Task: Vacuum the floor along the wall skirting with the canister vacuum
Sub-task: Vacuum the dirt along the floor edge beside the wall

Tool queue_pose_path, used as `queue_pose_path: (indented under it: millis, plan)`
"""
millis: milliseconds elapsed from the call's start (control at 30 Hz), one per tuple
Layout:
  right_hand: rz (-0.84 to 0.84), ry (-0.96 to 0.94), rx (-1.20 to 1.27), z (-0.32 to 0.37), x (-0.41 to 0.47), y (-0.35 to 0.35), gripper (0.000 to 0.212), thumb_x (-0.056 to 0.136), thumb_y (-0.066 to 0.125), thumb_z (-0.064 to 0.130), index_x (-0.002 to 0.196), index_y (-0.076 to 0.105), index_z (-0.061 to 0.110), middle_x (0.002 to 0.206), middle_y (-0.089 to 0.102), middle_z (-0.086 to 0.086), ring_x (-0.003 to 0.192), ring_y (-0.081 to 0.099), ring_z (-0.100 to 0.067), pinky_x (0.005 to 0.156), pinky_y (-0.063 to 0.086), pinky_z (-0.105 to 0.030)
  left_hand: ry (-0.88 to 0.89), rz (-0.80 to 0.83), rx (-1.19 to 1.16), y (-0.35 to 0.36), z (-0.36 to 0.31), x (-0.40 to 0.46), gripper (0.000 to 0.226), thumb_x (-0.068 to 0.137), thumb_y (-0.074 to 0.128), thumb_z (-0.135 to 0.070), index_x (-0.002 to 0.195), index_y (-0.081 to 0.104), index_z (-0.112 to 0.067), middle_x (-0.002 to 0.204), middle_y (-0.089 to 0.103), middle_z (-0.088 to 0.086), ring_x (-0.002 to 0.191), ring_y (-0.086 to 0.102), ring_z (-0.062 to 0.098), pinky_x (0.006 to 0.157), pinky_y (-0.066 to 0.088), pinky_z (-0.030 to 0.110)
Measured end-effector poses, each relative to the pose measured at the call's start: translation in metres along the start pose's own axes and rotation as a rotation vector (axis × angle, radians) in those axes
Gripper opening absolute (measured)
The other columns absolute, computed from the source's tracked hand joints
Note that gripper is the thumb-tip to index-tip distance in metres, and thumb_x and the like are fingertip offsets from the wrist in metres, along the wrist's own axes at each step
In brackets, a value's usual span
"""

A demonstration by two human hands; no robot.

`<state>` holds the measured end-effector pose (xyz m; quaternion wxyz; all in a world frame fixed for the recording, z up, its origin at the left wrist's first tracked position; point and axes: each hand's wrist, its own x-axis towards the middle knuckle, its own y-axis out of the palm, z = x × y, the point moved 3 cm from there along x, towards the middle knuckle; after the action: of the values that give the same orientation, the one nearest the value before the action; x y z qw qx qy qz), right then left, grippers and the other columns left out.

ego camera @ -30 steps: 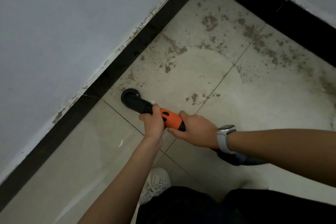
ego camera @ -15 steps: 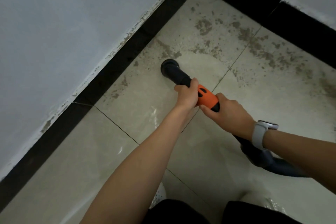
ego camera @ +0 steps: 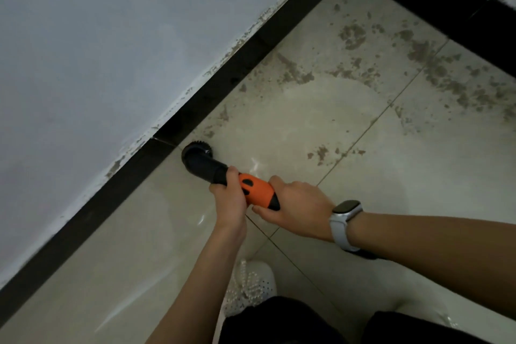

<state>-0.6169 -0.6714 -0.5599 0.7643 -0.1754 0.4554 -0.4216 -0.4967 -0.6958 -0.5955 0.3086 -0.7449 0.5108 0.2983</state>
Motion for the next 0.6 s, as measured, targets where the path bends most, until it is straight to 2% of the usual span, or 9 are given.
queue_pose_path:
  millis: [100,167,267,367,433,533,600]
  plan:
    - [0.004,-0.047,-0.021,0.017,0.017,0.002,0.041,0.092,0.047,0.055,0.101,0.038,0.016,0.076,0.049,0.001,0.061,0.047,-0.019,0.050,0.033,-0.029,0.006,-0.025,-0.035,-0.014,-0.009,0.011,0.053,0.098,0.045,-0.028,0.137,0.032,0.006,0.077,0.047,0.002,0.066,0.049,0.013,0.054,0.041,0.025]
    - [-0.004,-0.048,-0.038,0.021,0.024,0.000,0.044,0.092,0.047,0.055,0.107,0.041,0.013,0.076,0.048,0.001,0.062,0.047,-0.019,0.052,0.034,-0.029,0.013,-0.005,-0.046,-0.014,-0.016,0.017,0.051,0.098,0.043,-0.027,0.136,0.033,0.006,0.079,0.048,0.003,0.067,0.050,0.013,0.051,0.044,0.024]
    - [-0.028,-0.031,-0.039,0.019,0.029,-0.005,0.046,0.091,0.047,0.055,0.109,0.043,0.013,0.077,0.049,0.001,0.064,0.049,-0.020,0.057,0.036,-0.029,0.017,0.019,-0.056,-0.011,-0.022,0.022,0.046,0.098,0.043,-0.026,0.131,0.034,0.005,0.084,0.050,0.005,0.071,0.052,0.014,0.054,0.043,0.025]
    - [-0.032,-0.022,-0.044,0.016,0.029,-0.007,0.044,0.091,0.047,0.056,0.106,0.042,0.015,0.076,0.049,0.003,0.063,0.049,-0.019,0.055,0.036,-0.029,0.015,0.040,-0.042,-0.007,-0.021,0.024,0.039,0.098,0.044,-0.028,0.124,0.037,0.000,0.088,0.049,0.009,0.069,0.051,0.013,0.051,0.043,0.024]
    - [-0.029,-0.011,-0.047,0.013,0.028,-0.007,0.043,0.091,0.047,0.056,0.103,0.040,0.016,0.075,0.049,0.003,0.063,0.050,-0.019,0.053,0.037,-0.029,0.010,0.056,-0.036,-0.004,-0.020,0.024,0.046,0.097,0.045,-0.029,0.129,0.035,0.003,0.085,0.049,0.006,0.070,0.052,0.013,0.053,0.044,0.025]
    - [-0.053,0.016,-0.052,0.009,0.026,-0.011,0.045,0.091,0.047,0.056,0.106,0.042,0.014,0.081,0.055,0.000,0.067,0.054,-0.020,0.059,0.044,-0.030,0.014,0.100,-0.026,0.006,-0.022,0.024,0.050,0.097,0.045,-0.029,0.134,0.032,0.002,0.082,0.049,0.003,0.072,0.052,0.013,0.058,0.045,0.026]
    - [-0.073,0.047,-0.043,0.003,0.026,-0.017,0.045,0.091,0.047,0.055,0.107,0.042,0.013,0.080,0.053,0.000,0.068,0.053,-0.020,0.059,0.042,-0.030,0.020,0.129,-0.010,0.015,-0.027,0.024,0.049,0.097,0.045,-0.029,0.133,0.032,0.001,0.082,0.049,0.003,0.073,0.052,0.013,0.061,0.045,0.027]
